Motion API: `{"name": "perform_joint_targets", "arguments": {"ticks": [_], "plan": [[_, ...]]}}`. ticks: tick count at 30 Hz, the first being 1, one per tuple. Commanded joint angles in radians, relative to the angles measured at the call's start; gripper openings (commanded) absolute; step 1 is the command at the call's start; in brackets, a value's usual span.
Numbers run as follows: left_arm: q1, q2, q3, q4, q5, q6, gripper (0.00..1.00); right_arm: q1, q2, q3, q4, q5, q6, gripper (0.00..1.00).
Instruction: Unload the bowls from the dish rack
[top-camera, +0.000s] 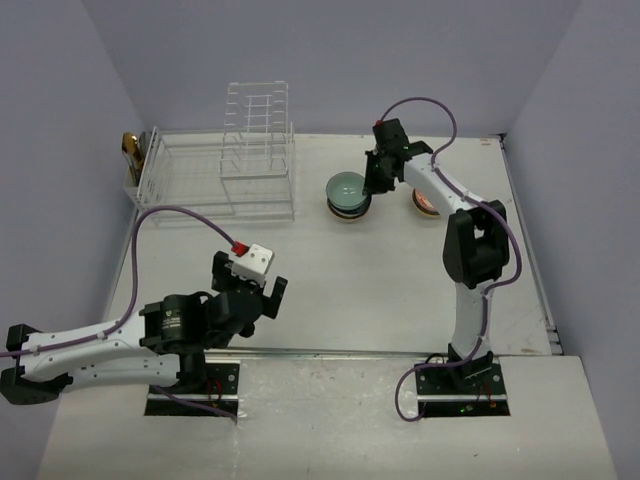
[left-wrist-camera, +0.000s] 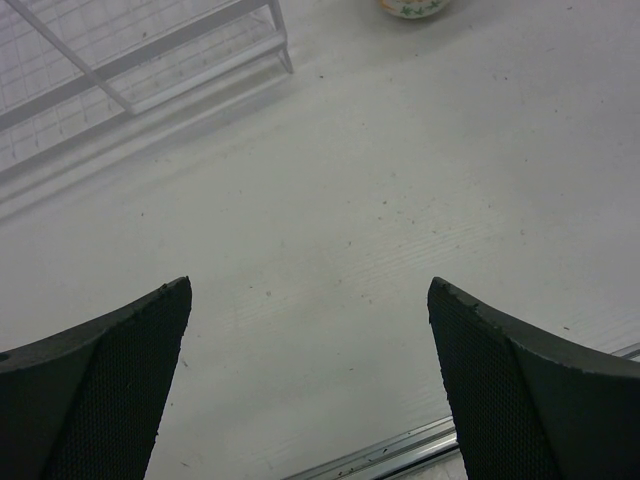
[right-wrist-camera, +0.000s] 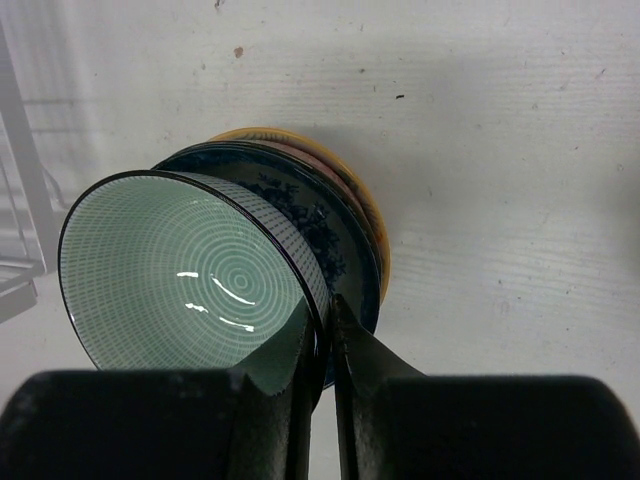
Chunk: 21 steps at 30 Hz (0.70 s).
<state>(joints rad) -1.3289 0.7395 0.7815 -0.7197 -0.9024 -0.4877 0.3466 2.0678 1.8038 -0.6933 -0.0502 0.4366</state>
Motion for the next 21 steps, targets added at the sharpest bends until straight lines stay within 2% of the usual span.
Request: {"name": "perform_joint_targets", "arguments": {"ticks": [1,8,15,21], "plan": [[0.002,-0.003,-0.001,0.034,-0.001,-0.025,1.0,0.005,0.009,0.081,0.02,-0.037,0.007,0.09],[0.002,-0.005,-0.002,0.032,0.008,-0.025,1.0,0.0,0.02,0.094,0.006,-0.013,0.002,0.16],[0.002,-0.011,-0.002,0.034,0.016,-0.022,1.0,0.0,-0.014,0.069,0.0,0.004,-0.007,0.31],[0.002,-0.009,-0.005,0.037,0.023,-0.022,1.0,-0.009,-0.025,0.058,-0.014,0.016,-0.016,0.37]]}}
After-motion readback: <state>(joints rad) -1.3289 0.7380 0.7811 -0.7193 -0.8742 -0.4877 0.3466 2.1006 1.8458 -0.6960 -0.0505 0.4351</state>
